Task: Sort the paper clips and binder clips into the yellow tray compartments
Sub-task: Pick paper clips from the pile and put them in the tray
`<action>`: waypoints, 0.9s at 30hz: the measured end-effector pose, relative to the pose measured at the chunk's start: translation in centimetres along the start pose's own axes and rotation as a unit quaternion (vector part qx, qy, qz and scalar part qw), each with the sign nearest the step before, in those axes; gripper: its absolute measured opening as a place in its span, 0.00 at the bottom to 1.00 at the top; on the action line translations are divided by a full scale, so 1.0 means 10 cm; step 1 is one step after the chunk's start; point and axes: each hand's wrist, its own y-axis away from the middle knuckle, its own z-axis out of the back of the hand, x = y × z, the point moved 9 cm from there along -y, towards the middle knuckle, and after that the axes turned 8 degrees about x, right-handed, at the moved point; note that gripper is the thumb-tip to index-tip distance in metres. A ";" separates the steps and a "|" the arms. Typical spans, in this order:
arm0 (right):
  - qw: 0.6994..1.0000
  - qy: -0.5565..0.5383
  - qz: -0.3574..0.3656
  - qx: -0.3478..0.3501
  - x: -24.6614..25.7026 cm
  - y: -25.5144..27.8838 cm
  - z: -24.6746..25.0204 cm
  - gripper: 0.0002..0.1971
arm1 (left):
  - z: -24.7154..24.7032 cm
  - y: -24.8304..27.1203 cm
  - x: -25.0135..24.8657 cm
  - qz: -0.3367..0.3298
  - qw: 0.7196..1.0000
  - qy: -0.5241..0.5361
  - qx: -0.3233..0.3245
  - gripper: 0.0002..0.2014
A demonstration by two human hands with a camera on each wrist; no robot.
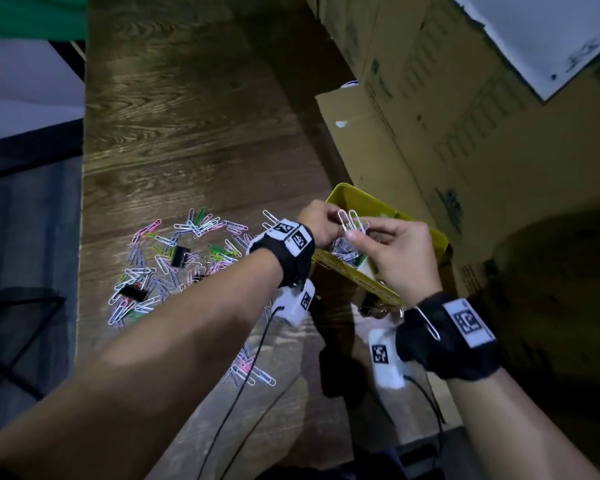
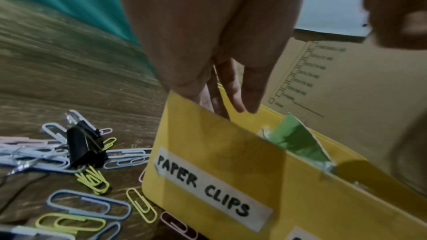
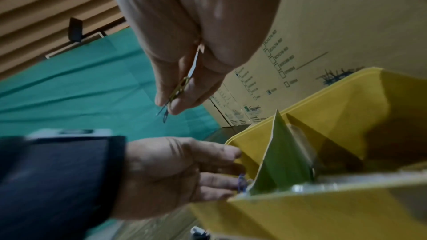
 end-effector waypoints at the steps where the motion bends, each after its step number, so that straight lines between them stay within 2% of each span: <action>1: 1.000 0.022 -0.006 0.002 -0.02 -0.11 0.02 0.09 | 0.00 0.01 0.01 -0.004 1.000 -0.015 0.001 0.03; 3: 0.995 0.096 -0.018 -0.002 -0.07 -0.33 0.05 0.09 | 0.05 0.07 0.03 -0.023 0.999 0.020 -0.012 0.05; 5: 0.979 0.201 -0.038 0.006 -0.12 -0.54 0.03 0.13 | 0.15 0.19 0.07 -0.033 0.993 0.110 -0.033 0.07; 7: 0.948 0.309 -0.055 0.048 -0.17 -0.70 -0.12 0.14 | 0.30 0.36 0.17 -0.034 0.976 0.208 -0.059 0.06; 10: 0.882 0.450 -0.054 0.126 -0.22 -0.83 -0.43 0.11 | 0.60 0.65 0.43 -0.020 0.966 0.239 -0.097 0.05; 12: 0.844 0.505 -0.071 0.168 -0.31 -0.84 -0.57 0.13 | 0.78 0.82 0.67 0.006 0.975 0.203 -0.092 0.04; 14: 0.824 0.526 -0.090 0.190 -0.39 -0.83 -0.62 0.18 | 0.94 0.99 0.91 0.033 0.987 0.137 -0.076 0.04; 17: 0.815 0.539 -0.102 0.183 -0.42 -0.81 -0.59 0.23 | 1.16 1.28 1.30 0.058 0.995 0.052 -0.066 0.03; 19: 0.812 0.553 -0.099 0.156 -0.34 -0.77 -0.58 0.20 | 1.28 1.47 1.55 0.064 0.996 -0.015 -0.061 0.04; 22: 0.816 0.569 -0.026 0.096 0.01 -0.60 -0.78 0.11 | 1.30 1.76 1.84 0.073 0.978 -0.189 -0.040 0.06; 23: 0.825 0.554 0.010 0.107 0.12 -0.49 -0.95 0.11 | 1.27 1.84 1.93 0.069 0.972 -0.222 -0.034 0.08; 25: 0.830 0.512 0.083 0.203 0.20 -0.21 -1.47 0.11 | 1.15 1.96 2.09 0.066 0.968 -0.243 -0.018 0.12; 27: 0.795 0.488 0.129 0.335 0.09 0.14 -2.05 0.14 | 1.00 2.04 2.28 0.088 0.962 -0.259 -0.005 0.17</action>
